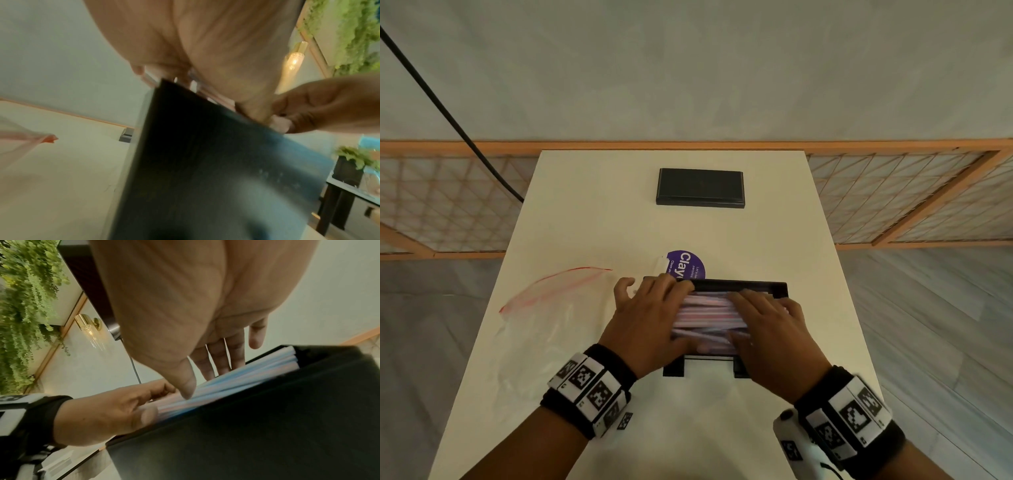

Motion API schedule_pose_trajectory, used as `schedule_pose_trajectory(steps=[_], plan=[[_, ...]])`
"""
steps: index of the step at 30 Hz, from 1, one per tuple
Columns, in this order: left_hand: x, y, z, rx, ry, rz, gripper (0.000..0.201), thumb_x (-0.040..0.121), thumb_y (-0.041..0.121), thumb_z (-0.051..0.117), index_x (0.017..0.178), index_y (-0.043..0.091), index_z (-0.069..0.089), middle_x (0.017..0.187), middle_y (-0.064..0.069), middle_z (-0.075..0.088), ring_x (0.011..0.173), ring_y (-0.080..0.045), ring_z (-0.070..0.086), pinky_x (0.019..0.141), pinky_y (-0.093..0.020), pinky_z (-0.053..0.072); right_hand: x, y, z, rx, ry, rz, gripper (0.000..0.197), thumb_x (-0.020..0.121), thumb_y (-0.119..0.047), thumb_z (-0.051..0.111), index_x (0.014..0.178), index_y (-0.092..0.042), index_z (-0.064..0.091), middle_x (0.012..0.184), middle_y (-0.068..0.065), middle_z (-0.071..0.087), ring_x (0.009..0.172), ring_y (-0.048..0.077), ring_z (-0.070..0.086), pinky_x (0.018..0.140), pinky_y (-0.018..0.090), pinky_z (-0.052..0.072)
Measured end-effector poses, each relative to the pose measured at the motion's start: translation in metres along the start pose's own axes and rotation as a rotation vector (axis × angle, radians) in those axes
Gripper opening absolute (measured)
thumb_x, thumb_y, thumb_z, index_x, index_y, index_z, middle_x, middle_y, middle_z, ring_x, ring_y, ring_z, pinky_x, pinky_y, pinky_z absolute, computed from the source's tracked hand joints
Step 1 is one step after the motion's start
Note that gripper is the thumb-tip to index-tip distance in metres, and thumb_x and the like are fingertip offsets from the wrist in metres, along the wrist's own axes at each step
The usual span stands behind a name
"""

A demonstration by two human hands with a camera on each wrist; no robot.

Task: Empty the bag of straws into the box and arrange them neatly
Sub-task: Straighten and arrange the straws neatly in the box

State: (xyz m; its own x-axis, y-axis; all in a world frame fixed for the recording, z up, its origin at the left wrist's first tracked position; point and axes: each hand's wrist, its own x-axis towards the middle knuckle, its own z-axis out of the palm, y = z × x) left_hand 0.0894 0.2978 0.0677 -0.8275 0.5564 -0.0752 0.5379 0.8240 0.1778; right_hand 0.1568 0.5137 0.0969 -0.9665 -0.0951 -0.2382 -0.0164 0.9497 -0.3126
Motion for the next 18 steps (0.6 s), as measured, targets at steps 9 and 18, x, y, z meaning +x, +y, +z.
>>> schedule_pose_trajectory(steps=[9,18], plan=[[-0.025,-0.003,0.008,-0.054,-0.088,-0.043,0.09,0.099,0.065,-0.013,0.151,0.025,0.049,0.143,0.005,0.061,0.132,-0.016,0.058,0.114,-0.058,0.029,-0.021,0.005,0.01,0.023,0.133,-0.019,0.043,0.094,-0.037,0.044,0.127,-0.023,0.068,0.128,-0.004,0.07,0.113,0.02,0.068,0.097,0.04,0.05],[0.01,0.0,0.001,0.031,-0.18,-0.017,0.049,0.093,0.06,0.053,0.131,0.028,0.054,0.126,0.006,0.054,0.119,-0.019,0.054,0.112,-0.05,0.026,0.012,0.007,0.012,0.034,0.044,-0.012,0.042,0.101,-0.033,0.054,0.142,-0.022,0.055,0.14,-0.002,0.059,0.127,0.02,0.057,0.11,0.037,0.038]])
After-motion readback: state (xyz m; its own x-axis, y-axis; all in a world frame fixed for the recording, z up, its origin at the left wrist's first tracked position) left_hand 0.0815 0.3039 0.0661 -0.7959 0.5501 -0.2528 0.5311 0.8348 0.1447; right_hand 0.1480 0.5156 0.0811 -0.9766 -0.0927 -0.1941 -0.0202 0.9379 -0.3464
